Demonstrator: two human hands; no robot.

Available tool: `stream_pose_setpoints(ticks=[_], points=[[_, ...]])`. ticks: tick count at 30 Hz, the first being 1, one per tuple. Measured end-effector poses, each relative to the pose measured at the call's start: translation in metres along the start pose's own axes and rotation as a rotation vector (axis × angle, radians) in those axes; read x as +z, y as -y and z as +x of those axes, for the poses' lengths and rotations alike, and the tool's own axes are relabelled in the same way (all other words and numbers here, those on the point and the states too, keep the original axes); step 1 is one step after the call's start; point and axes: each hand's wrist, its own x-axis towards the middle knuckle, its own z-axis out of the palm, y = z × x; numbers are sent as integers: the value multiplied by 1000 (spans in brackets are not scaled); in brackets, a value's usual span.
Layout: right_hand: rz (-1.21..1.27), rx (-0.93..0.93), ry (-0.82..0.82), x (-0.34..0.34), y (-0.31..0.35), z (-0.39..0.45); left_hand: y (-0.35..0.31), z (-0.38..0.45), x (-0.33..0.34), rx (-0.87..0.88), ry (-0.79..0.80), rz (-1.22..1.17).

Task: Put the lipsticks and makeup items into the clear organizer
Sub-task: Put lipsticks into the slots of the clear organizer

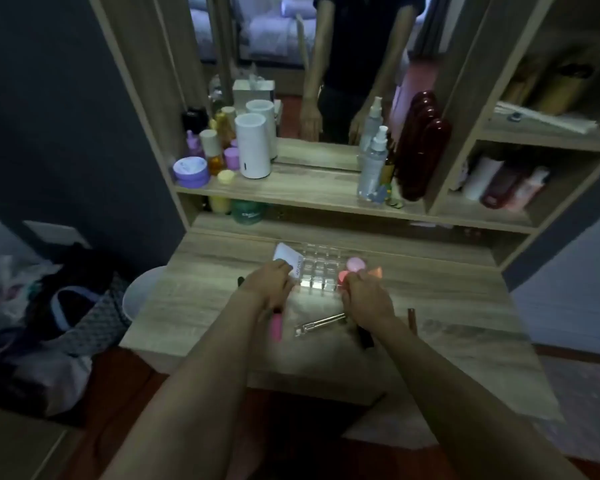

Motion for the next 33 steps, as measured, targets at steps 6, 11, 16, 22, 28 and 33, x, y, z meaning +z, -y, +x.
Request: stream_pose_setpoints(ticks=[6,11,16,22,28,33], points=[[-141,-97,208,19,15,10,25,-1,14,-12,70,-53],[-199,-202,336,39,27,14,31,7,32,-177,60,-139],[-317,-295,416,53,39,10,25,18,48,-301,-35,-212],[-323,-325,398,56,39,16,24,23,58,-302,-46,-220],[-32,-146,179,22,29,50,12,43,21,-65,7,-355],[233,56,-119,-16,23,86,-3,72,-25,8,-142,-637]])
